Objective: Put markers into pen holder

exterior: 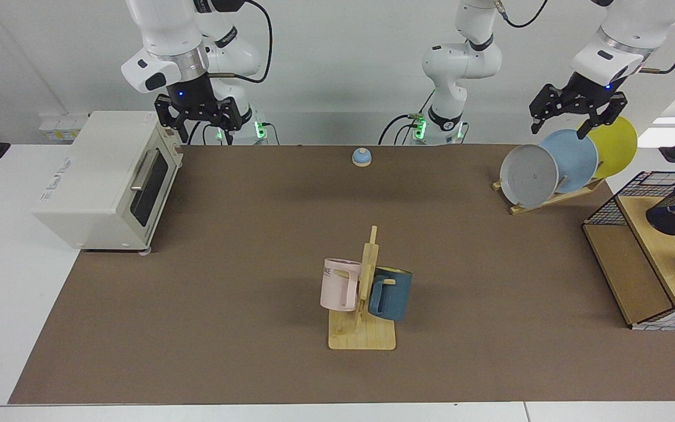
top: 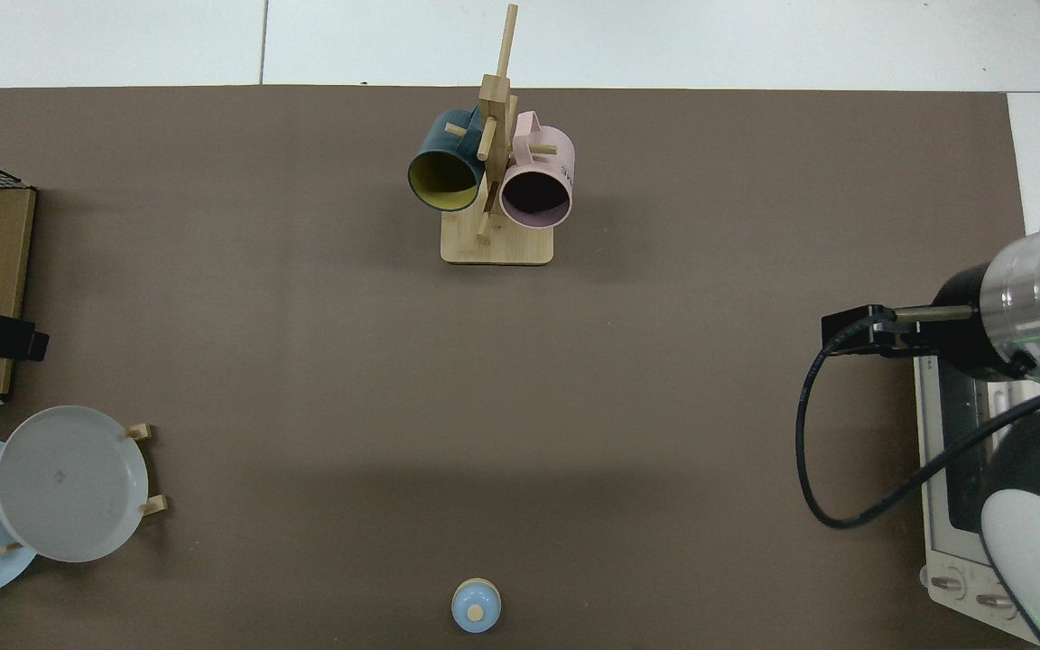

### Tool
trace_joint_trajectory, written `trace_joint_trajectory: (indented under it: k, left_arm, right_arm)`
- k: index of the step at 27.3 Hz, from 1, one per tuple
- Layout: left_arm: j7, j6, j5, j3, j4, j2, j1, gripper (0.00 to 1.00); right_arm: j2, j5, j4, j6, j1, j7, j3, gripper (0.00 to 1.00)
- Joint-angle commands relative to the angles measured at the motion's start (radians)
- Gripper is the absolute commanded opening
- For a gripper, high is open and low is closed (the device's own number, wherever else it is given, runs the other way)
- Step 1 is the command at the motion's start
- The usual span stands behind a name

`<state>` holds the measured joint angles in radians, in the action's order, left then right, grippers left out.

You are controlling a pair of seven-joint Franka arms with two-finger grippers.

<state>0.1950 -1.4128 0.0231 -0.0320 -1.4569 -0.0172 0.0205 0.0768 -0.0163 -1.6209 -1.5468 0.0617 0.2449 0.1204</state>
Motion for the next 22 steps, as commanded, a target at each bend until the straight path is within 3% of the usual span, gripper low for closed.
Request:
trace_joint_trajectory:
  k: [1,22]
  left_arm:
    - [-0.012,0.005,0.011,0.001,-0.022,-0.021,-0.002,1.0]
    - [-0.006,0.005,0.003,0.001,-0.02,-0.021,-0.002,1.0]
  right_arm:
    - [0.015,0.006,-0.016,-0.019,-0.013,-0.016,0.005,0.99]
    - [0.015,0.006,-0.016,-0.019,-0.013,-0.016,0.004,0.99]
